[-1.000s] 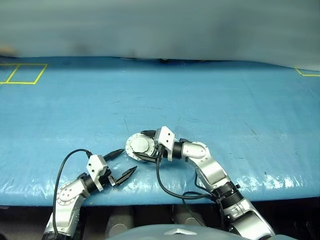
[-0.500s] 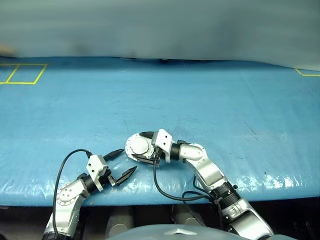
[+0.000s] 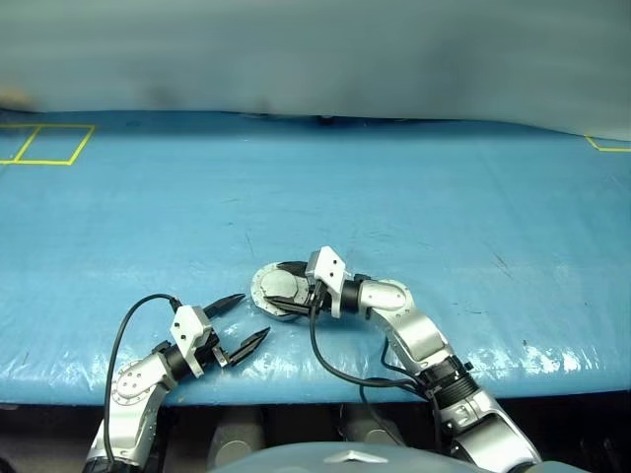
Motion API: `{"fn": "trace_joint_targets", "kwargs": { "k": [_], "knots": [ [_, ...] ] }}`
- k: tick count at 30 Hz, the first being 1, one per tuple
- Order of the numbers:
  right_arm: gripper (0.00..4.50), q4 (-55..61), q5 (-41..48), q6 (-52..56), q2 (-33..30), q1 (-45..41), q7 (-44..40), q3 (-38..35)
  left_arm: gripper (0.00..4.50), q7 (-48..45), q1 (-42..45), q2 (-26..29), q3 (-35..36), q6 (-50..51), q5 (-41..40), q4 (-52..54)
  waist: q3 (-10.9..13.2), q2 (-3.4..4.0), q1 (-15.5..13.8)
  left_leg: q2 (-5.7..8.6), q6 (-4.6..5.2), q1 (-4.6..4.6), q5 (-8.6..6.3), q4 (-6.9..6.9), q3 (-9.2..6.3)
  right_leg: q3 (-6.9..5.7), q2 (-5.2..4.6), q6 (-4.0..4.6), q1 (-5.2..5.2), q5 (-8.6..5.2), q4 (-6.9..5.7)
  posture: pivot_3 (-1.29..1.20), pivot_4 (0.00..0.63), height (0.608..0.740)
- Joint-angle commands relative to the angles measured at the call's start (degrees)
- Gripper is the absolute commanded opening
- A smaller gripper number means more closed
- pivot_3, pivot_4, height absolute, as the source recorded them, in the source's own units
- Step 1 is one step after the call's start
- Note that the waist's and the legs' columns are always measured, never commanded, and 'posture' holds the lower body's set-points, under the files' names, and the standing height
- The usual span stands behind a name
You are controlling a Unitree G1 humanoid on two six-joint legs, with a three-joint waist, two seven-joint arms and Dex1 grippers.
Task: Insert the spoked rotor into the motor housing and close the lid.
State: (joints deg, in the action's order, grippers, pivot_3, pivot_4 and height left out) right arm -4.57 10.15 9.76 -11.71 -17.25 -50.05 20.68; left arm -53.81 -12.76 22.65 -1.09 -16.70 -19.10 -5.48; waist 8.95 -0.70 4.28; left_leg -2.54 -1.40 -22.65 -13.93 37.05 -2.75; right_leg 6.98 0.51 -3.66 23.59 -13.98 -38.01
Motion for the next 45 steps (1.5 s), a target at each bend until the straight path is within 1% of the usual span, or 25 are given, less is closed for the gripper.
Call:
{"fn": "trace_joint_targets", "kwargs": {
  "k": [1, 9, 21, 29, 34, 37, 40, 43, 45],
  "knots": [
    [2.98, 3.47, 1.38, 0.71, -0.67, -1.66, -1.52, -0.66, 4.39, 0.06, -0.58, 0.05, 0.11, -0.32, -0.22, 1.31, 0.02, 0.02, 0.01, 0.0, 0.0, 0.0, 0.0, 0.0, 0.0, 0.0, 0.0, 0.0, 0.01, 0.0, 0.0, 0.0, 0.15, 0.74],
    [2.98, 0.51, -3.88, -2.32, -1.39, -2.1, 0.16, 1.58, 4.39, 0.18, -0.74, 0.01, 0.13, -0.3, -0.28, 1.51, 0.02, 0.03, 0.02, 0.0, 0.0, 0.0, 0.0, -0.01, 0.01, 0.0, 0.0, 0.0, 0.02, 0.0, 0.0, 0.0, 0.15, 0.74],
    [2.98, -2.27, -7.27, -3.14, -1.39, -1.86, 1.6, 2.29, 4.39, 0.17, -1.01, 0.04, 0.17, -0.19, -0.29, 1.65, 0.01, 0.02, 0.24, 0.0, 0.0, 0.05, 0.0, 0.01, 0.02, 0.01, 0.0, -0.01, -0.02, 0.0, -0.01, 0.0, 0.15, 0.74],
    [2.98, -3.23, -8.56, -1.66, -3.02, -1.99, 1.51, 2.71, 4.39, 0.06, -0.75, 0.08, 0.2, 0.28, -0.53, 1.56, 0.0, 0.02, 0.25, 0.0, 0.0, 0.08, 0.0, 0.02, 0.01, 0.01, 0.0, -0.01, -0.05, 0.0, -0.01, 0.0, 0.15, 0.74],
    [2.98, -4.2, -8.81, -1.09, -3.31, -2.01, 2.19, 2.8, 4.39, 2.52, -0.09, -1.83, 1.05, 3.03, -2.76, 3.33, 0.0, 0.01, 0.21, 0.0, 0.0, 0.09, 0.0, 0.04, 0.01, 0.01, 0.0, -0.01, -0.08, 0.0, -0.01, 0.0, 0.15, 0.74],
    [2.98, -3.78, -8.57, -0.95, -3.34, -1.74, 1.94, 2.95, 4.39, 4.4, 1.7, -4.18, 2.97, 5.14, -6.84, 4.91, -0.02, -0.01, 0.14, 0.0, -0.01, 0.09, 0.01, 0.09, 0.01, 0.01, 0.0, -0.02, -0.1, 0.02, -0.02, 0.0, 0.15, 0.74],
    [2.98, -3.65, -8.6, -0.88, -3.32, -1.66, 2.07, 2.94, 4.39, 4.07, 3.01, -4.76, 4.07, 6.97, -9.65, 5.7, -0.03, -0.03, 0.12, 0.0, -0.02, 0.09, 0.02, 0.11, -0.01, 0.0, 0.02, -0.04, -0.11, 0.03, -0.03, 0.0, 0.15, 0.74],
    [2.98, -3.69, -8.78, -0.95, -3.37, -1.63, 2.4, 2.85, 3.85, 1.64, 3.37, -3.65, 3.94, 9.02, -11.09, 5.92, -0.04, -0.02, 0.15, 0.0, -0.02, 0.09, 0.02, 0.09, -0.01, 0.0, 0.02, -0.04, -0.11, 0.04, -0.03, 0.0, 0.15, 0.74],
    [2.98, -3.56, -8.83, -0.98, -3.5, -1.49, 2.6, 2.77, 3.16, 1.02, 3.34, -2.63, 3.29, 9.12, -9.45, 5.79, -0.03, -0.02, 0.2, 0.01, -0.02, 0.08, 0.02, 0.08, 0.01, 0.01, 0.01, -0.04, -0.11, 0.04, 0.0, 0.0, 0.15, 0.74]
  ]
}}
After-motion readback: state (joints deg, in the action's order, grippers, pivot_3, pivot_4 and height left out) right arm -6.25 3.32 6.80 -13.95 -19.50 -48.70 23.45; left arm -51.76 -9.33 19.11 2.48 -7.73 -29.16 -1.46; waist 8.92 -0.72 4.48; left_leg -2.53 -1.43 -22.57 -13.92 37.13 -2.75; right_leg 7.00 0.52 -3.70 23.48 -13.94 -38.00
